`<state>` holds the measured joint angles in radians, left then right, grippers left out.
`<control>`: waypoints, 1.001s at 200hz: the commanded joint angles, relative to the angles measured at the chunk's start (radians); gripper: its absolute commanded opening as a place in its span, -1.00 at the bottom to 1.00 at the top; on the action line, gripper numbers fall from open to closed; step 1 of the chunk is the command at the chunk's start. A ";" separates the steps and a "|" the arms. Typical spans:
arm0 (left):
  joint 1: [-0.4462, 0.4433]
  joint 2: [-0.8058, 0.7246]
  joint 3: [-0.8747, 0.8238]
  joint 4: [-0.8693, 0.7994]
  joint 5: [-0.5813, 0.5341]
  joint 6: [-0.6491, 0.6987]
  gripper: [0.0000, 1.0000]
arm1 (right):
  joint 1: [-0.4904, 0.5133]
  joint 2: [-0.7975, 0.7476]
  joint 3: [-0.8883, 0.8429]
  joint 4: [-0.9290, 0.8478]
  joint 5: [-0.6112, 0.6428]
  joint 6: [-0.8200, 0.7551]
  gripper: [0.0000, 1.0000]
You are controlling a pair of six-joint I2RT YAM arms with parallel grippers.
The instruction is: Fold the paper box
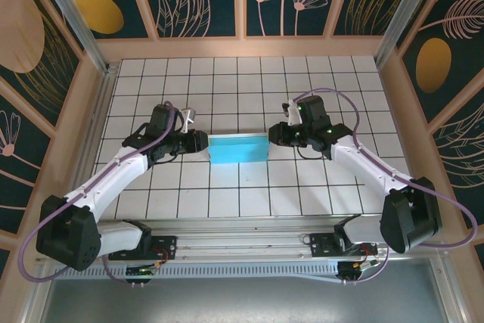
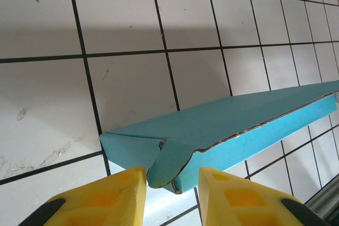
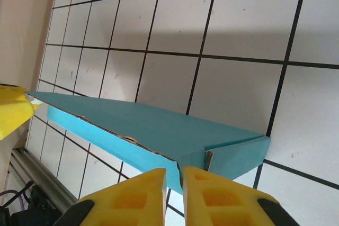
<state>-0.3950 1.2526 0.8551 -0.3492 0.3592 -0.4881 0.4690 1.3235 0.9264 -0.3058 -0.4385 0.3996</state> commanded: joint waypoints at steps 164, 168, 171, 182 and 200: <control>-0.008 0.042 0.070 0.001 0.023 0.013 -0.59 | 0.017 0.017 -0.006 0.007 0.017 -0.004 -0.76; -0.008 0.044 0.070 0.001 0.023 0.011 -0.59 | 0.016 0.017 -0.004 0.008 0.017 -0.004 -0.76; -0.008 0.044 0.069 0.002 0.021 0.010 -0.59 | 0.016 0.017 -0.003 0.008 0.017 -0.004 -0.76; -0.010 0.048 0.070 0.002 0.022 0.006 -0.61 | 0.017 0.017 -0.003 0.008 0.015 -0.003 -0.76; -0.011 0.050 0.068 0.006 0.028 -0.002 -0.64 | 0.019 0.019 -0.003 0.008 0.016 -0.001 -0.76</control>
<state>-0.3996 1.2915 0.8982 -0.3477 0.3622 -0.4866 0.4751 1.3319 0.9260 -0.3035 -0.4198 0.3996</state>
